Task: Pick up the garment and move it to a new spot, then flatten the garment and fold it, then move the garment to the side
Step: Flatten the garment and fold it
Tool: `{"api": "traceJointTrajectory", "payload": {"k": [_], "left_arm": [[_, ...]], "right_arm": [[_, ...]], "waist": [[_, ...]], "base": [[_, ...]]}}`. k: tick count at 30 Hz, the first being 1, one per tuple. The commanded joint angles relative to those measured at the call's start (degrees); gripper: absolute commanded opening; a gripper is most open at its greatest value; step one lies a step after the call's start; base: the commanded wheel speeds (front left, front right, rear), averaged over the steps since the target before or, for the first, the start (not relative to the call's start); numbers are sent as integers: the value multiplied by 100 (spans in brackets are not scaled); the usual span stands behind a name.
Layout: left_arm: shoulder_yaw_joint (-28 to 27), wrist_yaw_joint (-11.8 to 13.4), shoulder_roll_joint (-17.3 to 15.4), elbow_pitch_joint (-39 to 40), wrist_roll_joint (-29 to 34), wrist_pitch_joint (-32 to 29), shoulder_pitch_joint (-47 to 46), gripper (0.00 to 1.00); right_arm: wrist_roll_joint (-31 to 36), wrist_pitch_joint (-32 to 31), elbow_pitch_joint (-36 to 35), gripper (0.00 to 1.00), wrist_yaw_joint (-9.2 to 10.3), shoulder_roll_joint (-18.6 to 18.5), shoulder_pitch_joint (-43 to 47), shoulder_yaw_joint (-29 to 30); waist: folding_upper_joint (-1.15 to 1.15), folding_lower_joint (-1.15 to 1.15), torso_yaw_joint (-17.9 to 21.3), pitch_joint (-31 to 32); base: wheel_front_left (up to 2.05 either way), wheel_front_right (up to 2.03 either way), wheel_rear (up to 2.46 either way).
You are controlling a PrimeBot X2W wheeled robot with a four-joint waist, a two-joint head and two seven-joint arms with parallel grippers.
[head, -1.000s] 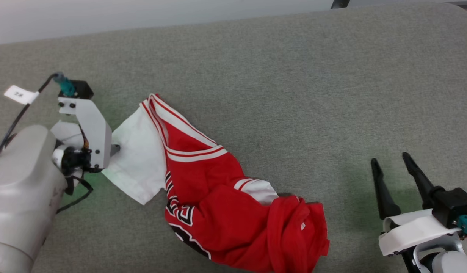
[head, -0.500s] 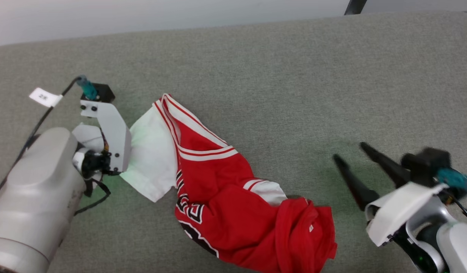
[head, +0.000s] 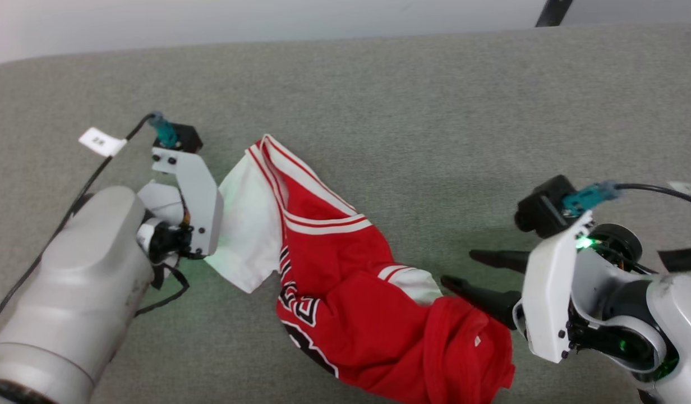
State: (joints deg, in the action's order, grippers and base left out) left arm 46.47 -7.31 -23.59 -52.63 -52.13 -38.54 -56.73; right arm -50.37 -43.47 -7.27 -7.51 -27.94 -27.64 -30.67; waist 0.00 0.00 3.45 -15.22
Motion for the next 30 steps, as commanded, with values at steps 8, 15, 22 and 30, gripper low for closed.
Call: {"api": "traceJointTrajectory", "payload": {"k": [8, 15, 22, 30], "left_arm": [[288, -26, 337, 40, -163, 60, -190, 0], [446, -25, 531, 0, -325, 208, -398, 0], [646, -20, 591, -47, -510, 393, -426, 0], [841, -18, 584, -141, -738, 520, -504, 0]], "right_arm": [[84, -931, 188, 100, 4, -63, -506, -364], [294, -1268, 312, 100, 4, -59, -715, -735], [415, -1461, 473, 22, 4, -88, -785, -950], [271, -1668, 497, 0, 4, -230, -835, -975]], "waist": [[0, 0, -316, -151], [0, 0, -517, -268], [0, 0, -646, -326], [0, 0, -715, -351]], "base": [[0, 0, 0], [0, 0, 0], [0, 0, 0], [0, 0, 0]]}}
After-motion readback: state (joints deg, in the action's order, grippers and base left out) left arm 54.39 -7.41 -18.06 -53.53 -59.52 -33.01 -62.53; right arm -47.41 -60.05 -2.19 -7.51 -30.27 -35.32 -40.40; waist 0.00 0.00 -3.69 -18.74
